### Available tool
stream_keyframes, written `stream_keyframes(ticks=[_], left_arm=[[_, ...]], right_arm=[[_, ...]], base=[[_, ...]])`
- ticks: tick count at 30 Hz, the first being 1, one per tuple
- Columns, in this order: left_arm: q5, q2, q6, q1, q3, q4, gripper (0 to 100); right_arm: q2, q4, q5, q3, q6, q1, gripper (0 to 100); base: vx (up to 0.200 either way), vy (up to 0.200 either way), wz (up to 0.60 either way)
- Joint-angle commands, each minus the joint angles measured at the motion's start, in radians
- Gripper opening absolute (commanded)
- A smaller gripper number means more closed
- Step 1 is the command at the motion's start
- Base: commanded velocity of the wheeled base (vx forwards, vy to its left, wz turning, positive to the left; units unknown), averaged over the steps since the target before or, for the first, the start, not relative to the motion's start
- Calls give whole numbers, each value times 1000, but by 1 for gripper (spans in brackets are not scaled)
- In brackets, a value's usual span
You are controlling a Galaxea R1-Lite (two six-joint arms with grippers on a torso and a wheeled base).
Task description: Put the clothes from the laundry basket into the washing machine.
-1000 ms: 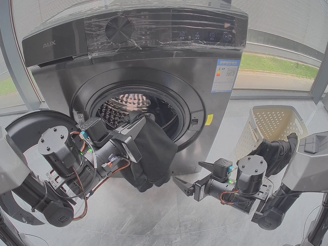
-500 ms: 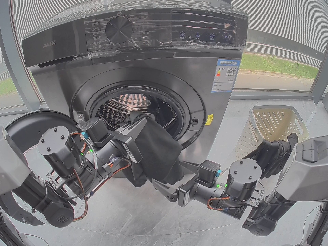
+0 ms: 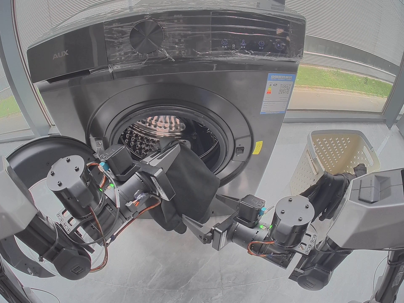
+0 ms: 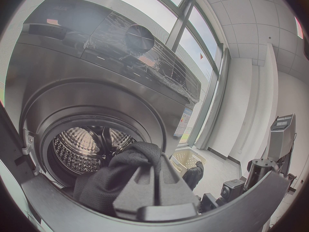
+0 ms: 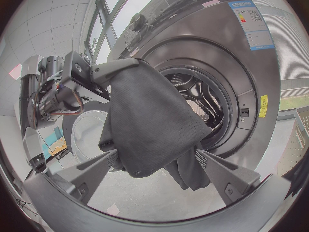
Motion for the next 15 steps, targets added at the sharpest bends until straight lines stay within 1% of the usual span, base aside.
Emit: stream_keyframes(ticks=[1, 4, 5, 6, 8, 9, 15], left_arm=[[0, -2, -1, 1, 1, 0, 0], [0, -2, 1, 1, 1, 0, 0], [0, -2, -1, 1, 1, 0, 0], [0, -2, -1, 1, 1, 0, 0], [0, -2, -1, 1, 2, 0, 0], [0, -2, -1, 1, 2, 0, 0], [-1, 6, 1, 5, 5, 0, 0]], right_arm=[[58, -8, -3, -29, 5, -11, 100], [62, -10, -20, -58, 13, -14, 100], [64, -10, -41, -83, 30, -14, 100], [64, -11, -51, -98, 39, -12, 100], [62, -11, -55, -121, 50, -6, 100], [62, -11, -55, -121, 50, -6, 0], [61, -11, -60, -120, 53, 12, 0]], base=[[0, 0, 0], [0, 0, 0], [0, 0, 0], [0, 0, 0], [0, 0, 0], [0, 0, 0], [0, 0, 0]])
